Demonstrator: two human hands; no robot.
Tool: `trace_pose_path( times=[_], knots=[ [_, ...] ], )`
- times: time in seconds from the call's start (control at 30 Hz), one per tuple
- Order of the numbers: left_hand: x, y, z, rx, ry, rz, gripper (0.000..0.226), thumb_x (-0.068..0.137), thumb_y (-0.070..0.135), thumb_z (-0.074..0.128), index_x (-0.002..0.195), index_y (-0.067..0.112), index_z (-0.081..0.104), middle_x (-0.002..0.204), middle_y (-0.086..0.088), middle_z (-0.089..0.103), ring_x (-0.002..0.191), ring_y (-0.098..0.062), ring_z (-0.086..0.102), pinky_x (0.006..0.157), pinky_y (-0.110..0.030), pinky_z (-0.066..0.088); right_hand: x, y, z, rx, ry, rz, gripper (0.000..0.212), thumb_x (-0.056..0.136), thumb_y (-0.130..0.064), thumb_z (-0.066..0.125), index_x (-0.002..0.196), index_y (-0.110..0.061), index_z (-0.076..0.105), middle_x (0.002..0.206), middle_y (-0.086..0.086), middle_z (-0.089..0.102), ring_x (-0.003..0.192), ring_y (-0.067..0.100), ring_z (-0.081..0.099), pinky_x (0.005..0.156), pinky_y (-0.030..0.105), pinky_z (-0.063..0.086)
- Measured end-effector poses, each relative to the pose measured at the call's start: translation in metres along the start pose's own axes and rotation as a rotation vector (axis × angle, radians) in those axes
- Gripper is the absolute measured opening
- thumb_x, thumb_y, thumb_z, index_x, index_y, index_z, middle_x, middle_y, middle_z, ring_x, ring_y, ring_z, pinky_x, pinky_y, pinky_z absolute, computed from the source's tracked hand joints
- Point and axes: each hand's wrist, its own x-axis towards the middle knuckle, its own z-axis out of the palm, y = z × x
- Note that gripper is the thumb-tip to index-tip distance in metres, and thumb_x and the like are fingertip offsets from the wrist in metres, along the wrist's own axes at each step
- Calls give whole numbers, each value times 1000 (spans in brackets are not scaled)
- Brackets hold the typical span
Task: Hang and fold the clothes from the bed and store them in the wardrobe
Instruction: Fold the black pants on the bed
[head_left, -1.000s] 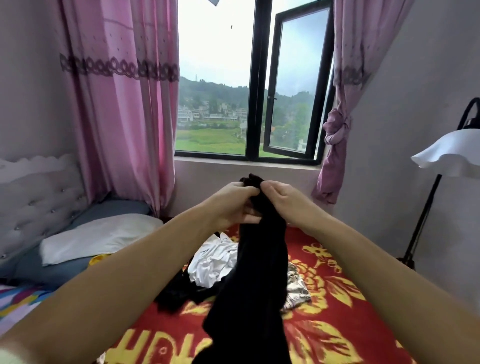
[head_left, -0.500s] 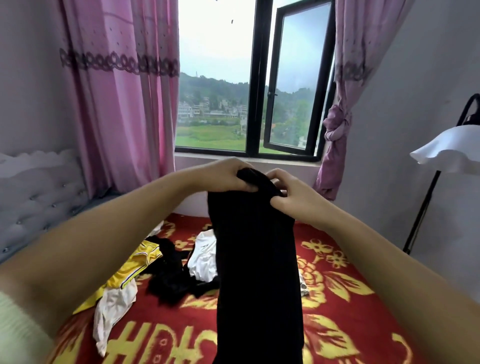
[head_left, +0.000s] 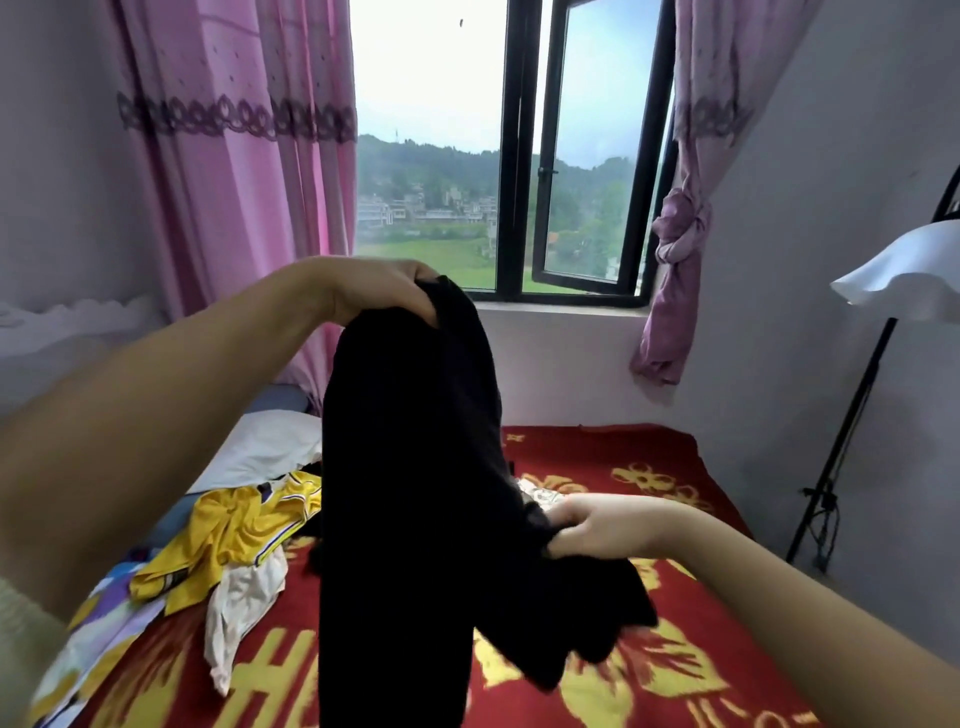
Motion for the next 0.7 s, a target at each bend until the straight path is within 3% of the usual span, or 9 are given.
trace_pose_path(
  times=[0.07,0.1,0.17,0.2,0.27,0.33,0.47,0.6,0.7],
  knots=[
    [-3,0,6,11,-96,-15,12,62,4,62,66,11,71,66,-10,68,54,-17,67,48,-24,55,10,-2,6,-238,-60,-56,15,93,-18,54,84,-21,65,94,-12,63,87,3,59,80,29,45],
    [-5,0,8,27,-150,-12,13,64,2,63,67,11,72,68,-10,69,56,-17,67,50,-24,55,17,-2,9,-294,-49,-101,16,95,-18,54,83,-22,65,123,-6,58,115,9,54,95,35,43],
    [-9,2,16,58,-229,13,15,64,5,68,78,4,72,77,-14,70,66,-23,68,62,-31,58,29,-7,22,-292,-4,-218,22,97,-17,53,79,-26,61,151,0,29,141,15,29,109,37,34],
    [-10,2,18,68,-220,21,28,61,9,71,87,-4,70,85,-20,69,76,-30,67,73,-40,57,37,-12,30,-272,25,-272,21,97,-14,52,78,-18,61,145,4,38,133,19,40,103,37,40],
    [-12,1,16,67,-174,5,55,58,14,74,102,-16,60,99,-29,64,91,-40,60,90,-56,46,47,-21,44,-234,82,-299,19,93,-5,46,77,-6,57,101,12,60,89,19,60,74,30,48],
    [-17,-5,6,52,-120,-26,61,57,14,74,107,-17,57,103,-32,63,95,-43,59,95,-58,43,51,-23,43,-160,127,-278,28,92,-5,44,66,-16,49,70,0,53,58,2,49,55,15,37],
    [-29,-34,-24,24,47,-129,45,63,9,71,106,-3,62,98,-24,68,83,-32,69,76,-41,57,41,-1,4,-112,248,-158,24,93,-10,47,74,-8,61,70,1,54,61,7,47,60,27,38],
    [-34,-66,-39,-118,217,-150,20,78,0,68,98,6,67,81,-13,72,67,-21,71,57,-27,57,24,23,-36,125,600,-77,24,94,-8,48,80,7,60,62,6,48,50,10,40,50,28,30],
    [-27,-74,-37,-203,253,-100,14,80,2,64,92,7,69,79,-11,72,66,-19,70,57,-26,57,12,19,-33,232,505,-89,20,94,-3,47,83,-1,64,69,7,50,59,16,43,53,29,30]
  ],
)
